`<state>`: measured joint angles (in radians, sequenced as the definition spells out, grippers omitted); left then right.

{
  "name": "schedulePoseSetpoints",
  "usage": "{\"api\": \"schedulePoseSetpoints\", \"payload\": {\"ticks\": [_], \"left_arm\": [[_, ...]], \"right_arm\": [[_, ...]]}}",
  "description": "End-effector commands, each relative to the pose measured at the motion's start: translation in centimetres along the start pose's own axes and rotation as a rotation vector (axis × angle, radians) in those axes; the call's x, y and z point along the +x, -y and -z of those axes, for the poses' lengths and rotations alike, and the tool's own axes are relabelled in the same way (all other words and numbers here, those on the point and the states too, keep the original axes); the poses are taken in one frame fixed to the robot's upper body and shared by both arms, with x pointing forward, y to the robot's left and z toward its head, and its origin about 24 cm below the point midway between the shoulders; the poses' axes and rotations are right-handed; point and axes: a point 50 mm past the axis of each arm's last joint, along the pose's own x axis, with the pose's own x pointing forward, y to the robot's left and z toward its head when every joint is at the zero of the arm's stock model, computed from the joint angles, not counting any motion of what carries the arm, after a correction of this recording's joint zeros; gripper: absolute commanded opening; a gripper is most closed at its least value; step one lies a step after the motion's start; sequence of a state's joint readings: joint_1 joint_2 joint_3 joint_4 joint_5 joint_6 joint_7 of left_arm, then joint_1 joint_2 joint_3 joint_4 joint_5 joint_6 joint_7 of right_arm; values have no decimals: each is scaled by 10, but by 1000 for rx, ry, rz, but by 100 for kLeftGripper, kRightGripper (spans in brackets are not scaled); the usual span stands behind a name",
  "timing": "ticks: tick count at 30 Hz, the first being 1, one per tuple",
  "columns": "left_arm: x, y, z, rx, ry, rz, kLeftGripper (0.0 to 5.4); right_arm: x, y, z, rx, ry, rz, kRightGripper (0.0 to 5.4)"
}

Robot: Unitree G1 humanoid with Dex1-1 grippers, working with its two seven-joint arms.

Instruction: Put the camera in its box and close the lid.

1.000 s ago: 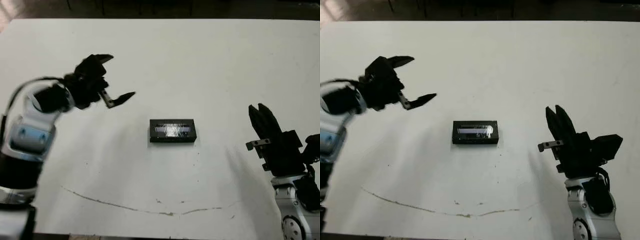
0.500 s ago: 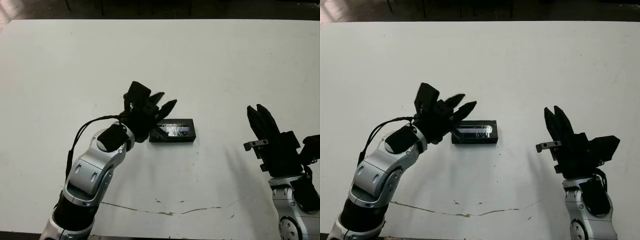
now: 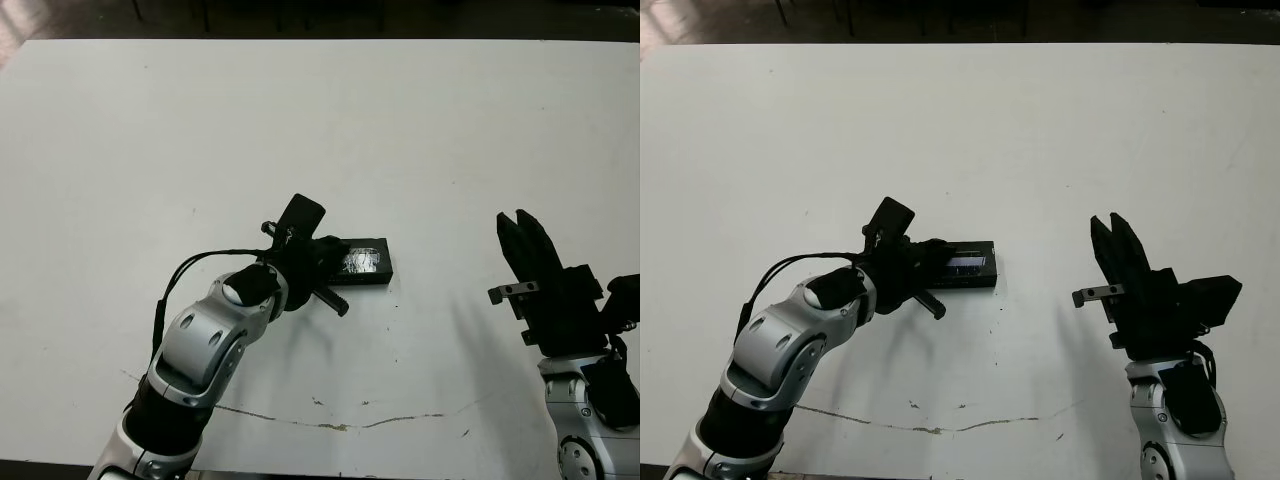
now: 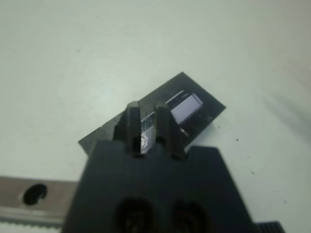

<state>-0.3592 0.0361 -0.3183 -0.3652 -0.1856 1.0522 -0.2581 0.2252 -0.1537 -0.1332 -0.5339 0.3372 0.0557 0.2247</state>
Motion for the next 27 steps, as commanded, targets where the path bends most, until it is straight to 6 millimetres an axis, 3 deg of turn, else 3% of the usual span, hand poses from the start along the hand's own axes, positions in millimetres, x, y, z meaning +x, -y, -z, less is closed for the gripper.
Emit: {"api": "schedulePoseSetpoints", "payload": {"ticks": [1, 8, 18, 27], "left_arm": [[4, 1, 32, -18, -186, 25, 3], [-2, 2, 40, -5, -228, 42, 3], [-33, -12, -12, -58, 108, -14, 3], [-69, -39, -33, -154, 391, -137, 3]], "right_arm": [[-3, 1, 5, 5, -26, 8, 0], [-3, 2, 5, 3, -23, 14, 0], [-1, 1, 4, 12, -21, 19, 0], [3, 0, 4, 30, -5, 20, 0]]}}
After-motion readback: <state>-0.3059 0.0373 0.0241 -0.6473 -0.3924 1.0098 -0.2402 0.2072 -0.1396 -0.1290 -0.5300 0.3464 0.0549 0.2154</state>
